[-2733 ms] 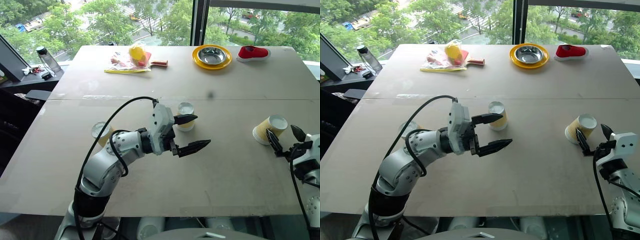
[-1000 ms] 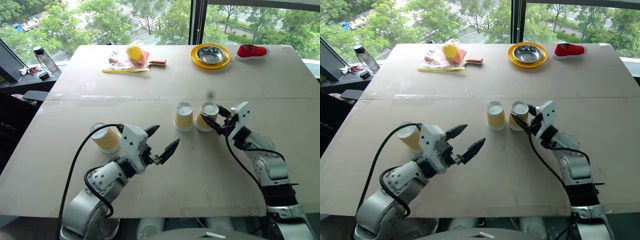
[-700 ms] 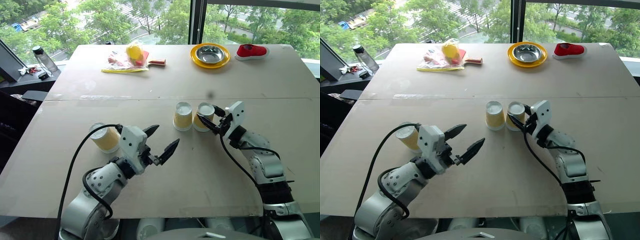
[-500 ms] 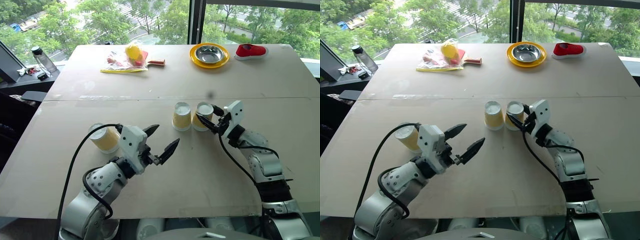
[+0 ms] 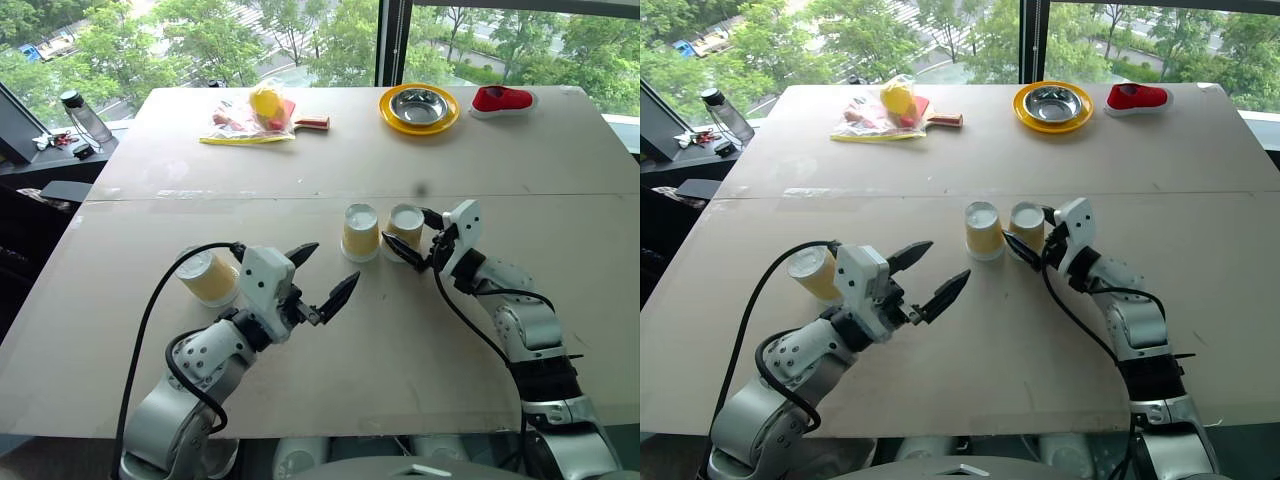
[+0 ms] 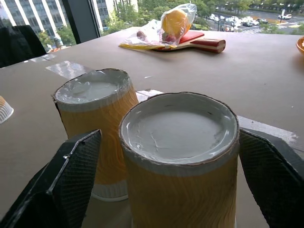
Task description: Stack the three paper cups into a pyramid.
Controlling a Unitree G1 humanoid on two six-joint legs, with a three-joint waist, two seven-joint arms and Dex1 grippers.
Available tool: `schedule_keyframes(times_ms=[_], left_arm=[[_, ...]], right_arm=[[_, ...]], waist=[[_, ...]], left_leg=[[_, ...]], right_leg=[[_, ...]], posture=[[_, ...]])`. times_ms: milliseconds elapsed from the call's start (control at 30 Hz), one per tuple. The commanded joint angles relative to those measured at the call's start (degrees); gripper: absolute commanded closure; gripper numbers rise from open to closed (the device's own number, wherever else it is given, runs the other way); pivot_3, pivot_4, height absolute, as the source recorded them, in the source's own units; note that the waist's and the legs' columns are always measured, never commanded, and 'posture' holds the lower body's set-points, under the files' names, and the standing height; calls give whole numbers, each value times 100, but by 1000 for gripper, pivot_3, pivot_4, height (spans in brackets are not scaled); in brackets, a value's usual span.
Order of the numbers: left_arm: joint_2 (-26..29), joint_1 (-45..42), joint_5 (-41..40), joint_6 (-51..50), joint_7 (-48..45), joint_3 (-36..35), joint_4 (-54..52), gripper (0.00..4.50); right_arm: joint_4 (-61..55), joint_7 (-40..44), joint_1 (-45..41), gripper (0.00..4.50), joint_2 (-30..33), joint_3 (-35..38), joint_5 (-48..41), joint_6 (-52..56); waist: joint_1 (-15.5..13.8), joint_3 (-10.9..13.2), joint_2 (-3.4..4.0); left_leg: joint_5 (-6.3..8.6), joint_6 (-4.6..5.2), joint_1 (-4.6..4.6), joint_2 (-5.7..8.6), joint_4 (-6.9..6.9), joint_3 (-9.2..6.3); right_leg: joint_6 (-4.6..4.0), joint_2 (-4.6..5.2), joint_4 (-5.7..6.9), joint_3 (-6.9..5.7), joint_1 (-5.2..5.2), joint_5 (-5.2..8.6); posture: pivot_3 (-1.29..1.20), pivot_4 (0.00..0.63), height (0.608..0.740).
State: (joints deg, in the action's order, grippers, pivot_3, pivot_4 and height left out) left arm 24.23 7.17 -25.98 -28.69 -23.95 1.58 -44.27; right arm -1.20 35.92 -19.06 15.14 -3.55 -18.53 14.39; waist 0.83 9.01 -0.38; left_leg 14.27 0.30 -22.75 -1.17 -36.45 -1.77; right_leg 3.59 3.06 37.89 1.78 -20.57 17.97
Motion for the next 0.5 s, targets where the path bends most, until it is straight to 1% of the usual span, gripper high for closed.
schedule_keyframes(times_ms=[33, 133, 200, 300, 367, 433, 500], left_arm=[[-28, 89, 49, 226, -13, -32, -100, 0], [-38, 309, 173, 410, 16, -28, -179, 0], [-76, 523, 410, 580, 158, -24, -285, 0], [-266, 945, 1074, 730, 768, -65, -571, 0], [-511, 1348, 1326, 778, 1141, -79, -861, 0], [-746, 1793, 1506, 875, 1394, -70, -1062, 0], [-1019, 2245, 1702, 1057, 1642, -102, -1130, 0]], right_arm=[[-292, 71, 66, 27, 83, 166, -78, -177], [-570, 242, 276, 27, 258, 325, -273, -172], [-817, 422, 476, 27, 460, 447, -449, -82], [-1214, 706, 792, 27, 885, 687, -800, 211], [-1477, 971, 1018, 27, 1216, 901, -1103, 381], [-1699, 1469, 1275, 27, 1553, 1085, -1475, 425], [-1927, 2177, 1612, 27, 1931, 1267, -1898, 402]], waist=[[1, 0, 0], [-1, 0, 0], [-7, 0, 0], [-8, 0, 0], [-10, -1, -3], [-9, 0, -3], [-11, 0, -4]], left_leg=[[0, 0, 0, 0, 0, 0], [0, 0, -1, 0, 0, 1], [0, 0, -4, 0, 0, 2], [1, 1, -7, 0, 0, 2], [1, 1, -7, -1, 0, 2], [1, 2, -7, -1, 0, 5], [2, 2, -6, -2, 0, 5]], right_leg=[[0, 0, 0, 0, 0, 0], [0, 0, 0, 1, -1, 0], [0, 1, -1, 2, -3, 0], [0, 3, -4, 2, -2, 0], [0, 3, -4, 6, -2, 0], [0, 4, -4, 12, -1, 0], [0, 3, -5, 22, -1, 0]], posture=[[0, 150, 740], [0, 150, 740], [0, 150, 740], [0, 150, 740], [0, 150, 740], [0, 150, 740], [0, 150, 740]])
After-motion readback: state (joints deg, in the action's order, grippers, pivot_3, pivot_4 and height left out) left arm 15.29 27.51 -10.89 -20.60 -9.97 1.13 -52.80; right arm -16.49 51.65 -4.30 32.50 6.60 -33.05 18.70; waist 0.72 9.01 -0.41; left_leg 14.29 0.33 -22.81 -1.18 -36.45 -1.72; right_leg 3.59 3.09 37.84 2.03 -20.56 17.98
